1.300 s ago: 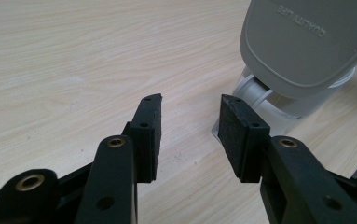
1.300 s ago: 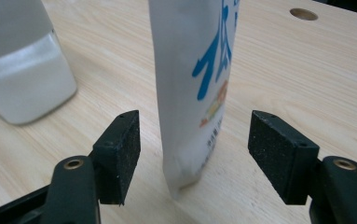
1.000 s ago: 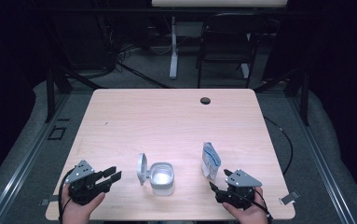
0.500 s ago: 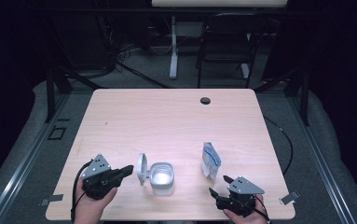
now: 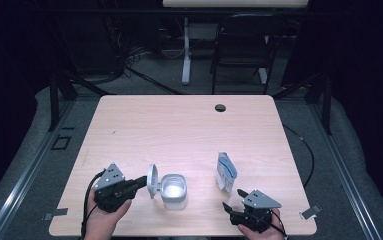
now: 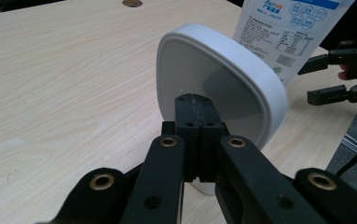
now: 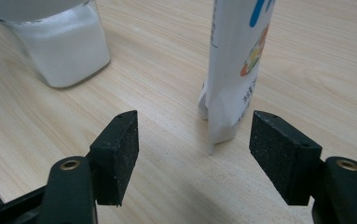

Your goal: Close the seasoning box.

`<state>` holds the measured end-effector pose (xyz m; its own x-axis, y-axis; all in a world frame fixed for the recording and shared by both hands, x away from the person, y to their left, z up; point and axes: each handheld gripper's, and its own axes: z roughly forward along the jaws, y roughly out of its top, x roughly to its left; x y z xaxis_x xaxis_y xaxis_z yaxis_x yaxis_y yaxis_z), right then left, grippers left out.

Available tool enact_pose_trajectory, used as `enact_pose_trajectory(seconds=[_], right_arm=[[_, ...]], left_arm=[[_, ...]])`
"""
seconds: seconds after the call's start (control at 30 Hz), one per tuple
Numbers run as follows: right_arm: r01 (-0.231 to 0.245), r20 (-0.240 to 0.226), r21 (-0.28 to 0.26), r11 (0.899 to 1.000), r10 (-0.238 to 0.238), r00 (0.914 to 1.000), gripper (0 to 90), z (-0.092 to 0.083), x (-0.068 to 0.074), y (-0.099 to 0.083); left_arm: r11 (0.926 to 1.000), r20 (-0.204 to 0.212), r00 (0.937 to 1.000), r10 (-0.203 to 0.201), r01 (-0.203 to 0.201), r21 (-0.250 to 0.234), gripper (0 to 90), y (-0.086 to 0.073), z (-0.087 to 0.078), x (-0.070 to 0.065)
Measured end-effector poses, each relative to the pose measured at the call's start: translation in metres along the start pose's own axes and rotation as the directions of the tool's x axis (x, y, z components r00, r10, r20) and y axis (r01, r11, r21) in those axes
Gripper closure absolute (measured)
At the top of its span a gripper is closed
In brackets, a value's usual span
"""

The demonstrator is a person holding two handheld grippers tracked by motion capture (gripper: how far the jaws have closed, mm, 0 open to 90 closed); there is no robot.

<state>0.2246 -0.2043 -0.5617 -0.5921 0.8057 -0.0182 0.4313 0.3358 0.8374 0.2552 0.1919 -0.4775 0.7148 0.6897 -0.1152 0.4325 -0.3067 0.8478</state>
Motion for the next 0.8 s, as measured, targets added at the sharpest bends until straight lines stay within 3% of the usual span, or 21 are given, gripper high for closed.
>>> enact_pose_trajectory(seconds=[0.33,0.8], right_arm=[[0.002,0.000,-0.001,1.000,-0.002,1.0000,32.8,0.001,0.001,-0.001],[0.001,0.006,0.004,1.000,-0.001,1.0000,32.8,0.002,-0.001,-0.001]], left_arm=[[0.9999,0.012,0.9999,0.011,-0.011,0.006,90.0,0.002,0.007,-0.006],[0.9990,0.059,0.9977,0.033,-0.035,0.029,90.0,0.006,0.028,-0.023]])
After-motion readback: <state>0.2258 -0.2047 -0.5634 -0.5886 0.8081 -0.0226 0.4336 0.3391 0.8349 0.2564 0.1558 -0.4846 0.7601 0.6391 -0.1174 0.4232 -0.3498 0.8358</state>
